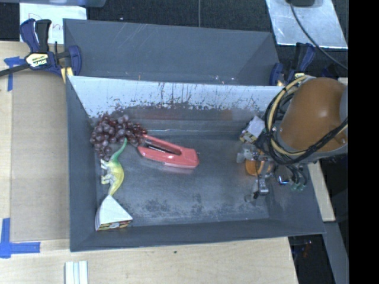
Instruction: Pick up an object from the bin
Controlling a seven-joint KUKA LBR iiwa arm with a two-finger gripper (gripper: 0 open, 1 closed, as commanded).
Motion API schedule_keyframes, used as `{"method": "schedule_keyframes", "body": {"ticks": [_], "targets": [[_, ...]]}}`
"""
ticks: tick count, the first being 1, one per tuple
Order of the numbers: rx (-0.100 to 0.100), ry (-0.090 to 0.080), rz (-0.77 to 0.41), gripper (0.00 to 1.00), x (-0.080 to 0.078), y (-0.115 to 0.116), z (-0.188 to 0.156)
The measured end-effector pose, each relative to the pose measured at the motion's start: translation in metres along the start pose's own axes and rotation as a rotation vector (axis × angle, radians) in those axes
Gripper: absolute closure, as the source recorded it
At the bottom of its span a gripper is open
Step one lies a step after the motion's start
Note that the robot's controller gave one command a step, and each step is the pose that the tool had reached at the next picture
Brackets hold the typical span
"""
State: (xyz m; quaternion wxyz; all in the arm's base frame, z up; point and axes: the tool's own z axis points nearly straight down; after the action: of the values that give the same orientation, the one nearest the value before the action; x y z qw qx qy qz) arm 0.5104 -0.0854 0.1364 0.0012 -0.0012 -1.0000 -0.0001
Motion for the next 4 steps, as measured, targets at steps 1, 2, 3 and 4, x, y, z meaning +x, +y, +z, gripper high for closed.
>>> {"method": "schedule_keyframes", "body": {"ticks": [1,2,3,4], "targets": [[0.001,-0.005,-0.002,0.0,-0.002,0.0,-0.002],[0.004,-0.01,-0.017,0.0,-0.056,-0.077,0.069],[0.003,-0.019,-0.249,0.0,-0.09,-0.069,0.0],[-0.001,0.002,-0.365,0.0,-0.081,-0.07,0.038]]}}
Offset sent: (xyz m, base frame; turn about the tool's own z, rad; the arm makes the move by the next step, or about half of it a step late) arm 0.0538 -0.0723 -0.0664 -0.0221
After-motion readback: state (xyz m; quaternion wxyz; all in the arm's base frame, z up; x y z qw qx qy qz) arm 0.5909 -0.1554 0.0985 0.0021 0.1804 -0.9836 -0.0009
